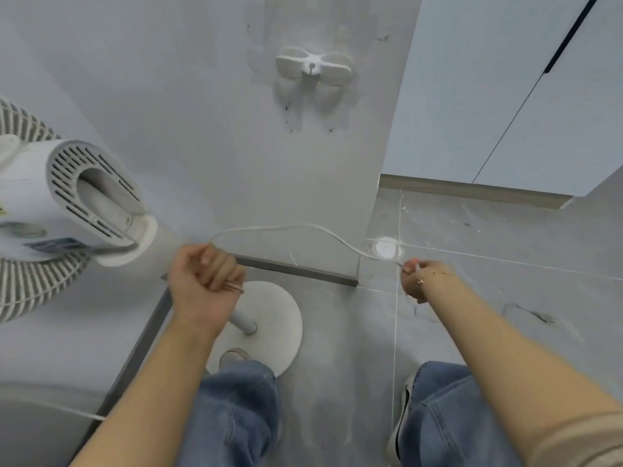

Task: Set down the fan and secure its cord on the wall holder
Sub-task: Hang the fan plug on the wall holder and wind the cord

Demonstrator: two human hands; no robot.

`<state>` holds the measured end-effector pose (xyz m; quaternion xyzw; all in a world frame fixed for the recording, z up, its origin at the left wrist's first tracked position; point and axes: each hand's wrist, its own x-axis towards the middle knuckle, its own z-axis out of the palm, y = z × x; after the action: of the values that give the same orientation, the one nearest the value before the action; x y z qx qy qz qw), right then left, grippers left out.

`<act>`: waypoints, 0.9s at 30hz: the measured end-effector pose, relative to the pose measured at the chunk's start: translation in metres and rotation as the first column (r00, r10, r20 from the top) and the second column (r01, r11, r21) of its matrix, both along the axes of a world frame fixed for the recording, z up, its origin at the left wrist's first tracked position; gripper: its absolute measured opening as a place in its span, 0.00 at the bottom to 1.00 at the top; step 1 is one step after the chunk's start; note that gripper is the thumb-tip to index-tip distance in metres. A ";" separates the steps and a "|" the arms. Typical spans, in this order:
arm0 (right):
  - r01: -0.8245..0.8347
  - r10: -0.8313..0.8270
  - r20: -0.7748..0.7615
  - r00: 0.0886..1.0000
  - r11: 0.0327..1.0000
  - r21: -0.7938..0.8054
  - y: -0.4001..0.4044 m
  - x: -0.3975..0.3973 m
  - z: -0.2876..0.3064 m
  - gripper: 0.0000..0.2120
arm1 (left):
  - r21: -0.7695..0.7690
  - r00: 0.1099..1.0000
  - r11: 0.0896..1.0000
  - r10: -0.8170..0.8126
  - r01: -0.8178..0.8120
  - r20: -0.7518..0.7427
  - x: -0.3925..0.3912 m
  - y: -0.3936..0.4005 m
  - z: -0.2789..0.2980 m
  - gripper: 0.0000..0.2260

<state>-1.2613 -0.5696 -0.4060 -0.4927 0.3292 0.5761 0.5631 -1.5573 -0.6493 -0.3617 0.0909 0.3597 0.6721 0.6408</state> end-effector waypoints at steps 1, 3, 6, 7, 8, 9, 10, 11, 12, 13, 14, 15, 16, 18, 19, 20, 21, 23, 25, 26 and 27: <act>0.016 -0.016 0.009 1.000 1.000 -0.010 0.001 0.012 -0.006 0.08 | -0.004 0.998 0.999 0.048 -0.048 0.048 -0.007 0.001 0.000 0.10; -0.076 0.079 0.077 0.994 0.996 -0.038 0.003 0.038 -0.019 0.14 | -0.040 0.996 0.996 0.079 -0.077 0.034 -0.017 0.002 -0.001 0.08; -0.479 0.465 0.323 0.824 0.877 -0.040 0.001 0.055 -0.034 0.17 | -0.121 0.997 0.991 0.059 -0.066 -0.057 -0.015 0.008 -0.003 0.08; -0.597 0.559 0.392 0.730 0.801 -0.031 -0.003 0.055 -0.034 0.17 | -0.133 0.996 0.989 0.056 -0.066 -0.074 -0.013 0.010 -0.002 0.09; -0.698 0.623 0.466 0.628 0.716 -0.018 -0.008 0.052 -0.030 0.15 | -0.142 0.994 0.988 0.047 -0.061 -0.097 -0.010 0.013 -0.001 0.09; -0.787 0.664 0.561 0.494 0.616 -0.035 -0.014 0.049 -0.024 0.14 | -0.152 0.991 0.987 0.028 -0.048 -0.132 -0.006 0.015 0.000 0.09; -0.860 0.675 0.662 0.325 0.502 -0.091 -0.022 0.043 -0.017 0.13 | -0.171 0.984 0.985 -0.014 -0.017 -0.179 -0.002 0.017 0.000 0.08; -0.900 0.647 0.753 0.125 0.393 -0.188 -0.031 0.038 -0.006 0.12 | -0.197 0.967 0.979 -0.093 0.045 -0.239 0.004 0.019 0.001 0.07; -0.911 0.581 0.812 -0.052 0.305 -0.277 -0.041 0.033 0.003 0.12 | -0.235 0.930 0.963 -0.199 0.128 -0.308 0.012 0.019 0.000 0.06; -0.913 0.505 0.844 -0.182 0.232 -0.335 -0.051 0.028 0.011 0.12 | -0.285 0.867 0.932 -0.324 0.223 -0.380 0.021 0.019 -0.001 0.06; -0.923 0.439 0.865 -0.245 0.168 -0.347 -0.061 0.024 0.017 0.12 | -0.346 0.776 0.887 -0.443 0.306 -0.449 0.030 0.017 -0.003 0.07; -0.941 0.386 0.886 -0.259 0.106 -0.321 -0.070 0.019 0.022 0.12 | -0.415 0.666 0.832 -0.547 0.368 -0.507 0.039 0.015 -0.006 0.09; -0.954 0.331 0.905 -0.267 0.044 -0.297 -0.079 0.016 0.028 0.12 | -0.487 0.548 0.770 -0.637 0.412 -0.542 0.047 0.012 -0.010 0.09; -0.944 0.196 0.924 -0.329 -0.054 -0.324 -0.091 0.009 0.033 0.11 | -0.618 0.360 0.610 -0.792 0.496 -0.493 0.059 0.007 -0.019 0.11; -0.928 0.114 0.922 -0.369 -0.090 -0.360 -0.096 0.007 0.034 0.10 | -0.659 0.318 0.537 -0.844 0.527 -0.433 0.063 0.007 -0.024 0.14; -0.909 0.043 0.913 -0.405 -0.127 -0.397 -0.100 0.004 0.035 0.10 | -0.673 0.313 0.492 -0.870 0.551 -0.380 0.065 0.008 -0.027 0.15; -0.887 -0.014 0.900 -0.436 -0.165 -0.432 -0.103 0.001 0.033 0.10 | -0.665 0.337 0.479 -0.878 0.574 -0.341 0.067 0.010 -0.031 0.15; -0.837 -0.097 0.871 -0.482 -0.244 -0.490 -0.109 -0.004 0.027 0.10 | -0.620 0.452 0.502 -0.855 0.603 -0.253 0.070 0.013 -0.035 0.11; -0.788 -0.151 0.844 -0.515 -0.302 -0.536 -0.111 -0.010 0.024 0.10 | -0.578 0.576 0.560 -0.797 0.594 -0.181 0.073 0.016 -0.036 0.08; -0.772 -0.159 0.835 -0.527 -0.321 -0.548 -0.110 -0.012 0.023 0.10 | -0.554 0.645 0.615 -0.744 0.561 -0.172 0.074 0.018 -0.035 0.08; -0.758 -0.145 0.833 -0.534 -0.352 -0.548 -0.109 -0.013 0.022 0.10 | -0.531 0.720 0.677 -0.673 0.509 -0.169 0.073 0.021 -0.035 0.09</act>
<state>-1.2745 -0.6786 -0.3837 -0.3990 -0.8169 0.4033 0.1043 -1.4838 -0.6286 -0.3964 0.1724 0.5623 0.2938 0.7535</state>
